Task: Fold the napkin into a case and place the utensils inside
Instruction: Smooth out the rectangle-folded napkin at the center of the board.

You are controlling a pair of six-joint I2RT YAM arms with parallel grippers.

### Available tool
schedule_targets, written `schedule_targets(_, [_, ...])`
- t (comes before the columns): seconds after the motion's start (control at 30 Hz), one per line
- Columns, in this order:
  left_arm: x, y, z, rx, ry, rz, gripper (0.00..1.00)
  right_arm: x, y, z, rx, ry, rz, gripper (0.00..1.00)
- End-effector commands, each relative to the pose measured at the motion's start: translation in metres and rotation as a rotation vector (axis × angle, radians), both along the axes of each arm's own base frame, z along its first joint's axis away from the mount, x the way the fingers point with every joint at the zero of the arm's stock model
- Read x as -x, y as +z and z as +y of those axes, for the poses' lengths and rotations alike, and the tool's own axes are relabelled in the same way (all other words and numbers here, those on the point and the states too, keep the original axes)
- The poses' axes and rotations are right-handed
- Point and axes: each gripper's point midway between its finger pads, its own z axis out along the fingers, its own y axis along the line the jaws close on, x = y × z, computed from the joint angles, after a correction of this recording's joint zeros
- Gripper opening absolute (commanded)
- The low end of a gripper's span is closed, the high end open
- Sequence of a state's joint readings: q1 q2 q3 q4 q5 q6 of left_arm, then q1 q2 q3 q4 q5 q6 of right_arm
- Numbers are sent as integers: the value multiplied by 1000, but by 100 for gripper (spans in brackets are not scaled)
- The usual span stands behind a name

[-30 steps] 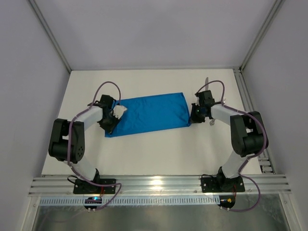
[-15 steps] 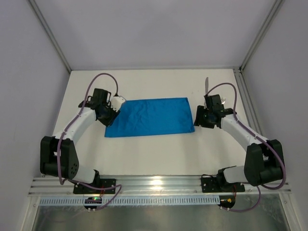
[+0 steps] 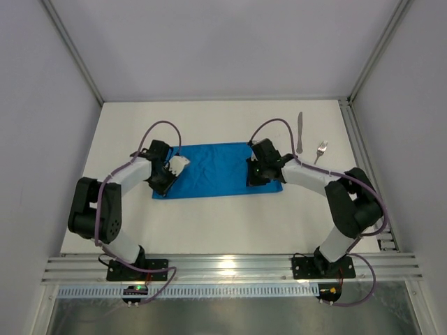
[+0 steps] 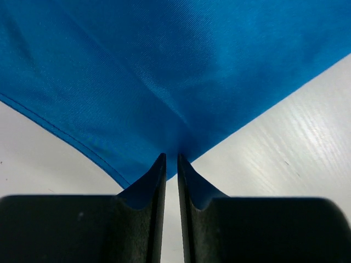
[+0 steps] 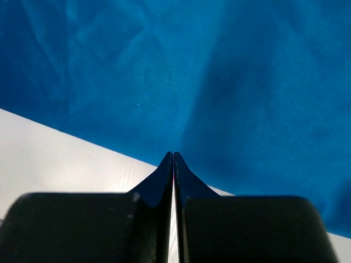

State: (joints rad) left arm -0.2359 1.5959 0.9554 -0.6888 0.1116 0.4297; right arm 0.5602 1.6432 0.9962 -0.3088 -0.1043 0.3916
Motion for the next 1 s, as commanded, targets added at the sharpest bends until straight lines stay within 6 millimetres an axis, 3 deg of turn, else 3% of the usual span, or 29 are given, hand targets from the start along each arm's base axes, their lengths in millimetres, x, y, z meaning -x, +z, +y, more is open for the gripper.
schedule_targets(0.0, [-10, -10, 13, -72, 19, -39, 15, -11, -9, 1, -54, -65, 17, 4])
schedule_targets(0.07, [-13, -15, 16, -91, 22, -44, 15, -5, -28, -13, -58, -113, 77, 4])
schedule_targets(0.2, [-9, -31, 17, -103, 17, -1, 15, -2, -44, -47, -62, -215, 110, 4])
schedule_targets(0.4, [-6, -40, 20, -112, 20, 35, 14, 8, -44, -79, -28, -276, 113, 4])
schedule_targets(0.67, [-1, -44, 21, -118, 8, 50, 13, 21, -46, -143, 115, -478, 105, 4])
schedule_targets(0.97, [-4, -39, 20, -108, 6, 26, 13, 24, -38, -168, 153, -528, 90, 4])
